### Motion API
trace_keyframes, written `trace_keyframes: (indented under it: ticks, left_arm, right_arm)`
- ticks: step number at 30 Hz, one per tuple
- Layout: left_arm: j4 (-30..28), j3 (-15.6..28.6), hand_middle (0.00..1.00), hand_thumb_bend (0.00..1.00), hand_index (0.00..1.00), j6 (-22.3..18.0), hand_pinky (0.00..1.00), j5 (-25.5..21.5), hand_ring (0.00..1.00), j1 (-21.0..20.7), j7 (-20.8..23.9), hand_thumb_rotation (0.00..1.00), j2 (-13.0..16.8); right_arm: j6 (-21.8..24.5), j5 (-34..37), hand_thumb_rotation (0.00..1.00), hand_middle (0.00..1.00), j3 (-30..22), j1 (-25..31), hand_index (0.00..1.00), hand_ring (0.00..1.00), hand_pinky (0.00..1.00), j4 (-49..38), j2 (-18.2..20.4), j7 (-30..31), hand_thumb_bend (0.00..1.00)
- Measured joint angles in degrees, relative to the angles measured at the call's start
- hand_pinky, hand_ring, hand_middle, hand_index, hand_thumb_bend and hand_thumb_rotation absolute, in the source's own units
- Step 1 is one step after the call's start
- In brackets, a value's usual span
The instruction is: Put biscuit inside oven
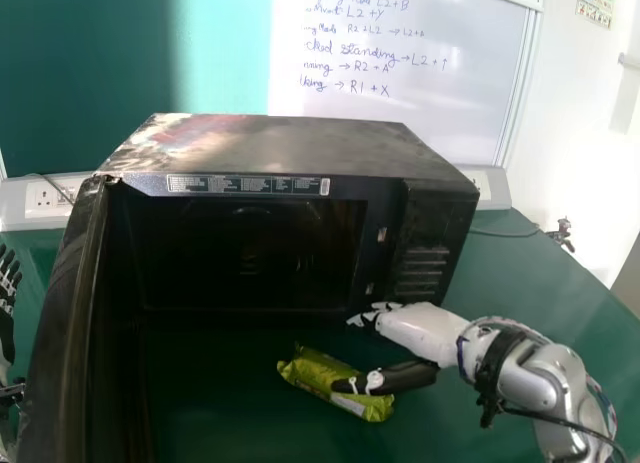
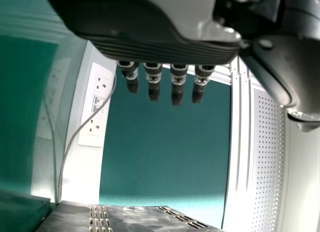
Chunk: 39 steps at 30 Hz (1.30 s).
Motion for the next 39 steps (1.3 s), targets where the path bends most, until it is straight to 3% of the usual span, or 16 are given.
trace_keyframes:
  ticks: [5,13,19,28,39]
  left_arm:
    - [-0.07,0.0,0.76,0.78,0.8,0.0,0.75,-0.11,0.78,0.0,-0.26,0.66,-0.01]
    - [-0.38,0.0,0.76,0.78,0.8,0.0,0.74,-0.11,0.78,0.14,-0.46,0.66,-0.06]
    - [-0.64,0.0,0.76,0.78,0.8,-0.02,0.73,-0.11,0.77,0.25,-0.44,0.67,-0.12]
    - [-0.73,0.0,0.76,0.79,0.79,-0.05,0.74,-0.11,0.77,0.23,-0.08,0.65,-0.16]
    - [-1.21,-0.06,0.75,0.79,0.8,-0.05,0.74,0.04,0.77,0.44,0.44,0.66,-0.24]
  right_arm:
    - [1.85,-1.49,0.58,0.91,1.24,-1.2,0.94,0.9,0.85,-1.06,-0.02,2.31,1.0]
    - [5.59,-5.16,0.49,0.94,4.05,-3.62,0.96,0.92,0.88,-2.25,0.31,5.55,1.0]
    - [7.9,-7.36,0.48,0.95,6.92,-6.06,0.97,0.93,0.89,-1.93,0.74,8.57,1.0]
    - [8.94,-11.38,0.45,0.93,10.3,-9.31,0.94,0.92,0.88,-0.31,1.59,10.97,1.0]
    - [8.3,-22.51,0.48,0.87,16.16,-10.41,0.91,0.84,0.74,-0.41,4.14,11.98,1.0]
